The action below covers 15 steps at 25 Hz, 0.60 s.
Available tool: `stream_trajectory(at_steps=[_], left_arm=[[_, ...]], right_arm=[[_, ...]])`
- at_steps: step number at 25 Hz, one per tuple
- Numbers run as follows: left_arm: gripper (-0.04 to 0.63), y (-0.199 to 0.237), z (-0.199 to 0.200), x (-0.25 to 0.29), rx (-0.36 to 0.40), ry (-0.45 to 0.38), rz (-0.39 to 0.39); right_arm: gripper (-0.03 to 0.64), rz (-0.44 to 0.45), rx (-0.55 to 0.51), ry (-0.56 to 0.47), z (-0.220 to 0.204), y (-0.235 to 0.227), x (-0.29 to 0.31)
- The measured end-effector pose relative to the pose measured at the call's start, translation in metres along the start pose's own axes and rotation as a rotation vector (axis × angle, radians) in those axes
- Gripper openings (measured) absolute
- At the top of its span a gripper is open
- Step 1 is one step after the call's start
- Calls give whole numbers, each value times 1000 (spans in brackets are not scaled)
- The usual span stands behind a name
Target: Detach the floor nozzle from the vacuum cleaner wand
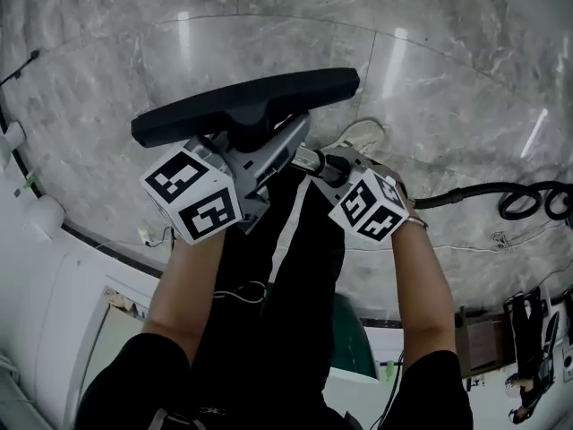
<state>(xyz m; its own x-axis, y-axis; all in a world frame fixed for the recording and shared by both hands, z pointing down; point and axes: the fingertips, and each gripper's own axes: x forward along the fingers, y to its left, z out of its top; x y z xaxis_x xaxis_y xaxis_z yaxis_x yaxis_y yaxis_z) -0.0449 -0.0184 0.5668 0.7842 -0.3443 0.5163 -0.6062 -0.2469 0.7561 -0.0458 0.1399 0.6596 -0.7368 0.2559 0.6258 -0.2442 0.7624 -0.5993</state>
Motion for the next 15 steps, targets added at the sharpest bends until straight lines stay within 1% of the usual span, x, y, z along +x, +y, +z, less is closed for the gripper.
stream_trajectory(at_steps=[1, 2, 3, 4, 5, 6, 8, 9, 10, 12, 14, 15], left_arm=[[115, -10, 4, -9, 56, -21, -66], [115, -16, 16, -22, 87, -69, -113], [115, -11, 32, -36, 90, -127, -119], [115, 3, 50, -49, 75, -175, -92], [115, 19, 64, -58, 56, -204, -60], [115, 32, 71, -63, 41, -210, -37], [115, 47, 66, -64, 32, -175, -5], [115, 50, 59, -62, 32, -150, 13], [115, 53, 51, -60, 25, -131, 29], [115, 56, 40, -52, -33, -125, 38], [115, 58, 36, -44, -108, -152, 31], [115, 59, 34, -41, -132, -164, 32]], right_arm=[[80, 199, 18, -25, -3, 24, -2], [80, 345, 25, -42, -9, 44, -8], [80, 412, 24, -45, -20, 55, -14], [80, 403, 19, -33, -35, 57, -16], [80, 345, 14, -3, -51, 52, -14], [80, 268, 9, 42, -67, 45, -10], [80, 136, -18, 150, -91, 29, -2], [80, 92, -44, 193, -99, 22, 0], [81, 61, -70, 220, -102, 14, 2], [81, 28, -95, 229, -103, -1, 3], [80, 4, -64, 207, -98, -17, 5], [80, -12, -38, 193, -95, -25, 6]])
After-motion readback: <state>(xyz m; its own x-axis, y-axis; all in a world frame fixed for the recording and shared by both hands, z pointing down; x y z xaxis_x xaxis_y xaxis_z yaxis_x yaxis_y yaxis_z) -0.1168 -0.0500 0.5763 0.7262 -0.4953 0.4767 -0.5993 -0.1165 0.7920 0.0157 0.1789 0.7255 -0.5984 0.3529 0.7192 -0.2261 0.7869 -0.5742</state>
